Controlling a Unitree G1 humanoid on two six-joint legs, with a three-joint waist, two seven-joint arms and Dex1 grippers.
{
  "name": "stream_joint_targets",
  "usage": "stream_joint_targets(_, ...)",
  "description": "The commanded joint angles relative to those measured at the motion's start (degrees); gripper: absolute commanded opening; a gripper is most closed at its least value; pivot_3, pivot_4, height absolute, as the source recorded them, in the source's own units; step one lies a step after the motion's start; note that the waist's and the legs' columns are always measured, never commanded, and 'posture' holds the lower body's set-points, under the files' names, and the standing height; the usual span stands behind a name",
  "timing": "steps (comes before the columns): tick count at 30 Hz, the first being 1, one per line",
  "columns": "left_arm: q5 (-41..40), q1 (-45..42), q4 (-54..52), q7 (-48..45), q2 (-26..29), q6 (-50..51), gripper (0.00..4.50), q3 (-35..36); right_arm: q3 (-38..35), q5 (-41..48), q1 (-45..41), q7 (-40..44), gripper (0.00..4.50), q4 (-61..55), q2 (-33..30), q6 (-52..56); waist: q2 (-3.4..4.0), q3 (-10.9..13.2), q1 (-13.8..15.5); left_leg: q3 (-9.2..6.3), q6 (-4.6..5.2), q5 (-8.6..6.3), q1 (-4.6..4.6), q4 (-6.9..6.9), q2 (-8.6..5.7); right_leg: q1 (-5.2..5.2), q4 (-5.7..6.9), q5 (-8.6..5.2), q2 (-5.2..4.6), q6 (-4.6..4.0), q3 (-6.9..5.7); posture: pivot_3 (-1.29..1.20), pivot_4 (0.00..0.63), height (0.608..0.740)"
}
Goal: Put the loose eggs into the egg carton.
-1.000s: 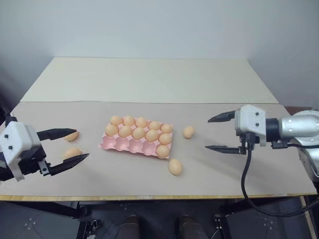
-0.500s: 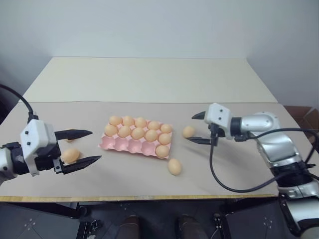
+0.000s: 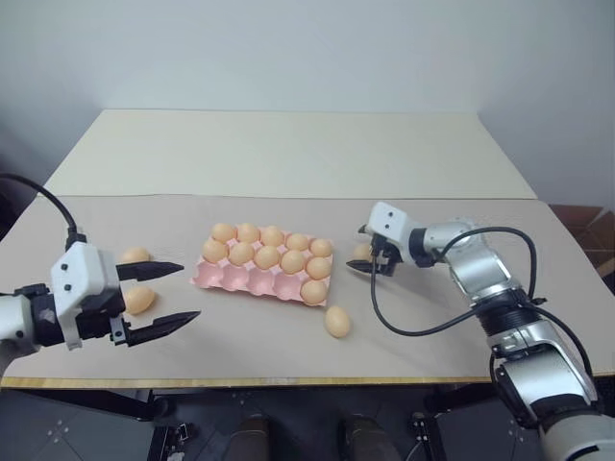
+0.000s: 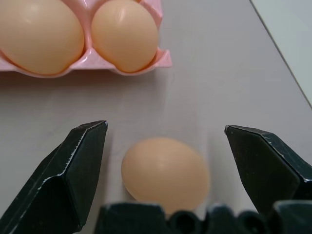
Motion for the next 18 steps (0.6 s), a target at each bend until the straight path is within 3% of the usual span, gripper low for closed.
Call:
stream_joint_targets(1,-0.2,0.3,-1.7,0.5,0.2,-0.5,3.91,2.1,-0.1,-1.4,-1.6,-0.5,4.50,2.3,0.5,-1.0,0.00,0.0,0.0,0.00,0.00,0.00,0.00,0.00,0.00,0.00,0.01,0.00,0.00,0.00,0.00,0.00,0.150,0.740)
stream_joint_targets(4,-0.2,0.6,-1.8,0.6,0.3,-0.4,3.91,2.4,-0.4,-1.9,-1.7,-0.9,4.50,3.9,1.1,-0.1,0.01,0.0,-0.1,0.00,0.00,0.00,0.01,0.00,0.01,0.00,0.02,0.00,0.01,0.00,0.00,0.00,0.150,0.740)
stream_joint_targets(7,-0.1,0.9,-1.7,0.5,0.3,-0.5,3.96,2.7,-1.2,-1.9,-1.5,-1.5,3.88,4.4,1.5,-0.5,0.01,0.0,-0.1,0.00,0.00,0.00,0.02,0.00,0.01,0.00,0.02,0.00,0.01,0.00,0.00,0.00,0.150,0.740)
stream_joint_targets(11,0.3,1.5,-1.2,0.3,0.5,-0.5,3.96,3.7,-1.5,-2.0,-1.3,-1.3,2.67,3.5,1.2,-0.6,0.01,0.0,-0.1,-0.01,0.00,0.00,0.03,0.00,0.01,0.01,0.02,0.00,0.01,0.00,0.00,0.00,0.150,0.740)
stream_joint_targets(18,1.5,3.8,0.4,-1.1,0.8,-0.7,3.96,6.1,-2.3,-1.8,0.5,-1.3,2.64,-5.4,-0.2,-0.6,0.02,0.0,-0.1,-0.01,0.00,0.00,0.01,-0.03,0.01,-0.02,0.01,0.00,0.00,0.00,0.00,0.00,0.150,0.740)
